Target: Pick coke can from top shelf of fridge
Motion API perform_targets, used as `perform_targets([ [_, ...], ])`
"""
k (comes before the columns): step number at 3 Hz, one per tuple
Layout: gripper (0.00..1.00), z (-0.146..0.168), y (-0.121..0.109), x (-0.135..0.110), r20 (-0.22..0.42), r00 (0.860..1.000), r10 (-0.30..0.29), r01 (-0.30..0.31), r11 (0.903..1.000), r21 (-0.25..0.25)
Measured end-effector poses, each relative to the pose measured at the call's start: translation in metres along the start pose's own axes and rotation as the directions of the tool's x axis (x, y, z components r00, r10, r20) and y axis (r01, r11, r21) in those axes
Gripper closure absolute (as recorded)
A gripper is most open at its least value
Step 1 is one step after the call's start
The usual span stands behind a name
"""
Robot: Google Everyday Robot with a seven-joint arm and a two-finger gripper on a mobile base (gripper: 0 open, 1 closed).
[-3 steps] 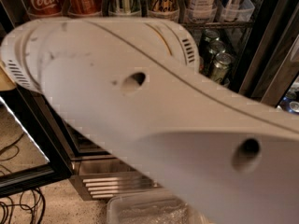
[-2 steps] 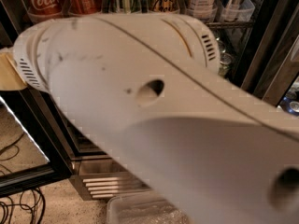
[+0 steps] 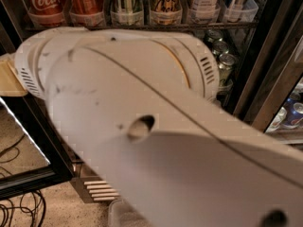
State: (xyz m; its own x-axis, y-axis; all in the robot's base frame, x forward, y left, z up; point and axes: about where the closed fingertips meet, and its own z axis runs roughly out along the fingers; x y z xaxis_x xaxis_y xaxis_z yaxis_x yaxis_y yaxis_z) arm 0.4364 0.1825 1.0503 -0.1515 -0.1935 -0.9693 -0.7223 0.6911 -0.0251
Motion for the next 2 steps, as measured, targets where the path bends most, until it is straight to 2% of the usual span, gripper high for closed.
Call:
perform_targets([
  [1, 0.00, -0.005, -0.024, 0.020, 0.042, 0.998, 0.052, -0.055, 0.9954, 0.079],
  [2, 0.00, -0.011, -0.051, 0.032, 0.092, 0.994, 0.058, -0.071, 0.9866, 0.147],
])
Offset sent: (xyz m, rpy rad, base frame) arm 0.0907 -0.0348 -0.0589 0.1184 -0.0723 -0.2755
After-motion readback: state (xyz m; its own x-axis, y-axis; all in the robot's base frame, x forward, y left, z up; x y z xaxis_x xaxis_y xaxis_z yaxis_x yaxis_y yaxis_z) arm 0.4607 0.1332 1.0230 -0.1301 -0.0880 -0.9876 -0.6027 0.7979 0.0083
